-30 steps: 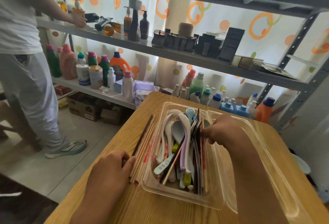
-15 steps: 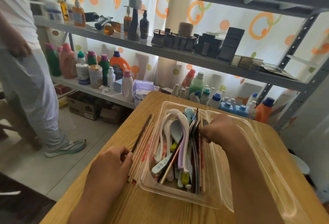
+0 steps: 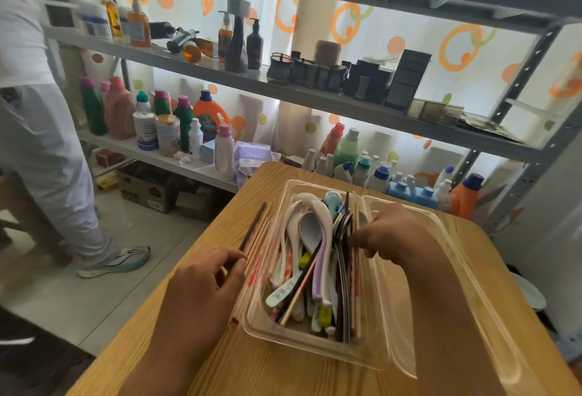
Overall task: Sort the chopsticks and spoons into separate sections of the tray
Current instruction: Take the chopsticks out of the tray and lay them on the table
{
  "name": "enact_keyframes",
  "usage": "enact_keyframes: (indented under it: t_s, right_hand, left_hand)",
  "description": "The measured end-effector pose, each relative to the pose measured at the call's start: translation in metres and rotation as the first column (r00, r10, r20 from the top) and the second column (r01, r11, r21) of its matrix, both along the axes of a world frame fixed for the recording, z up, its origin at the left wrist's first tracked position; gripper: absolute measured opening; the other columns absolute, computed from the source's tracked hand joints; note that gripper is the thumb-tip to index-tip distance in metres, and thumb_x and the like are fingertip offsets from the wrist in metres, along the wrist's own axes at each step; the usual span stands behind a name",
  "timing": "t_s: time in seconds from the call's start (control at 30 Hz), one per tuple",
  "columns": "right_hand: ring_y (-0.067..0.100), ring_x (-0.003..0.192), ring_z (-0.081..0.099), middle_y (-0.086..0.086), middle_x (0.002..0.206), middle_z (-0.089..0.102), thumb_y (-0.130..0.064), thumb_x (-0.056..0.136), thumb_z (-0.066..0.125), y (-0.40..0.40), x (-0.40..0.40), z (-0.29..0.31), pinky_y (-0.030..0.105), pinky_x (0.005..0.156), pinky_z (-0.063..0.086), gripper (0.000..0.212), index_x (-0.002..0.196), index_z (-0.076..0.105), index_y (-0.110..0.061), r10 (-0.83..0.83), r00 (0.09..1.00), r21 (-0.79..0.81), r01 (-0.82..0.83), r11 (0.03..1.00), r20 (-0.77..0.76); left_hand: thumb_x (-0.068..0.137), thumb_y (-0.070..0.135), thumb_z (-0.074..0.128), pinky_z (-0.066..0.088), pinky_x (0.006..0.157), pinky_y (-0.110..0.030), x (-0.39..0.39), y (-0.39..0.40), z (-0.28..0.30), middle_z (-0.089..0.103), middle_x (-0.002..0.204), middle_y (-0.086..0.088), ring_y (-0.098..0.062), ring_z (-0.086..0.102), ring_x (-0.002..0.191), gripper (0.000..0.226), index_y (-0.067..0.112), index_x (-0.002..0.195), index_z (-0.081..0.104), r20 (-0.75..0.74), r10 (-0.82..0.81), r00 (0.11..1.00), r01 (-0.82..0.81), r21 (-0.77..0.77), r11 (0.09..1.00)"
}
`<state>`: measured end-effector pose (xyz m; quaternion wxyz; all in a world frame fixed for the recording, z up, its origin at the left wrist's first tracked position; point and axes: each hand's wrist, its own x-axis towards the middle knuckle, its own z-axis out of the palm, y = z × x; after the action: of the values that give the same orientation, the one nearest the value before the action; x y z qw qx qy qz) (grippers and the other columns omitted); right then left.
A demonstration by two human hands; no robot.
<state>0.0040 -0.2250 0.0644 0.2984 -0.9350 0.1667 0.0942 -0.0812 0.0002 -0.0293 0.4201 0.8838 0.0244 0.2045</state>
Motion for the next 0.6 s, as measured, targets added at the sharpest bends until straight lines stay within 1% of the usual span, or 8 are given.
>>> enact_keyframes:
  t_s: [0.1, 0.2, 0.3, 0.37, 0.47, 0.6]
  right_hand:
    - [0.013, 0.053, 0.050, 0.007, 0.068, 0.063, -0.022, 0.081, 0.078, -0.0033, -0.0009, 0.0061, 0.023, 0.047, 0.041, 0.022, 0.075, 0.069, -0.003, -0.010, 0.999, 0.041, 0.008, 0.999, 0.038]
    - [0.014, 0.051, 0.050, 0.007, 0.066, 0.060, -0.026, 0.081, 0.077, -0.0028, -0.0021, 0.0082, 0.023, 0.044, 0.038, 0.025, 0.075, 0.069, -0.003, 0.001, 0.996, 0.064, -0.007, 0.998, 0.086]
    - [0.012, 0.049, 0.050, 0.005, 0.064, 0.060, -0.025, 0.084, 0.076, -0.0006, -0.0041, 0.0081, 0.021, 0.041, 0.036, 0.024, 0.074, 0.067, -0.005, 0.038, 0.997, 0.031, -0.040, 0.999, 0.073]
    - [0.012, 0.052, 0.051, 0.006, 0.067, 0.063, -0.022, 0.086, 0.074, -0.0005, -0.0044, 0.0078, 0.021, 0.043, 0.038, 0.022, 0.074, 0.068, -0.005, 0.063, 0.996, 0.001, -0.063, 0.998, 0.055]
    - [0.014, 0.055, 0.053, 0.008, 0.069, 0.064, -0.018, 0.087, 0.073, -0.0025, -0.0035, 0.0073, 0.024, 0.047, 0.040, 0.020, 0.073, 0.070, -0.004, 0.076, 0.996, 0.005, -0.076, 0.997, 0.050]
    - [0.014, 0.054, 0.052, 0.006, 0.063, 0.062, -0.021, 0.087, 0.072, -0.0028, -0.0032, 0.0060, 0.025, 0.049, 0.042, 0.023, 0.072, 0.070, -0.003, 0.069, 0.995, 0.009, -0.070, 0.998, 0.066]
  left_hand:
    - [0.089, 0.023, 0.063, 0.039, 0.056, -0.011, 0.0003, 0.0008, 0.0004, 0.061, 0.078, 0.021, 0.002, 0.057, 0.068, 0.011, 0.034, 0.092, 0.065, 0.008, 0.002, 1.000, -0.002, -0.024, 1.000]
    - [0.089, 0.023, 0.063, 0.038, 0.057, -0.012, -0.0002, 0.0002, 0.0014, 0.061, 0.079, 0.021, 0.001, 0.056, 0.068, 0.011, 0.033, 0.093, 0.066, 0.005, 0.006, 1.000, -0.006, -0.037, 0.999]
    - [0.089, 0.023, 0.063, 0.039, 0.057, -0.012, -0.0004, 0.0005, 0.0008, 0.061, 0.079, 0.020, 0.001, 0.056, 0.068, 0.010, 0.031, 0.093, 0.067, 0.002, 0.001, 1.000, 0.000, -0.040, 0.999]
    - [0.089, 0.023, 0.063, 0.040, 0.057, -0.012, -0.0007, 0.0009, 0.0005, 0.061, 0.079, 0.019, 0.002, 0.057, 0.068, 0.010, 0.031, 0.094, 0.067, -0.004, -0.005, 1.000, 0.005, -0.027, 1.000]
    - [0.090, 0.024, 0.062, 0.039, 0.057, -0.012, -0.0004, 0.0008, 0.0005, 0.061, 0.080, 0.019, 0.002, 0.056, 0.070, 0.010, 0.031, 0.095, 0.067, -0.011, -0.003, 1.000, 0.003, -0.011, 1.000]
    - [0.090, 0.024, 0.062, 0.040, 0.057, -0.011, -0.0005, 0.0004, 0.0010, 0.061, 0.082, 0.020, 0.002, 0.057, 0.071, 0.011, 0.029, 0.098, 0.068, -0.016, -0.006, 1.000, 0.006, -0.005, 1.000]
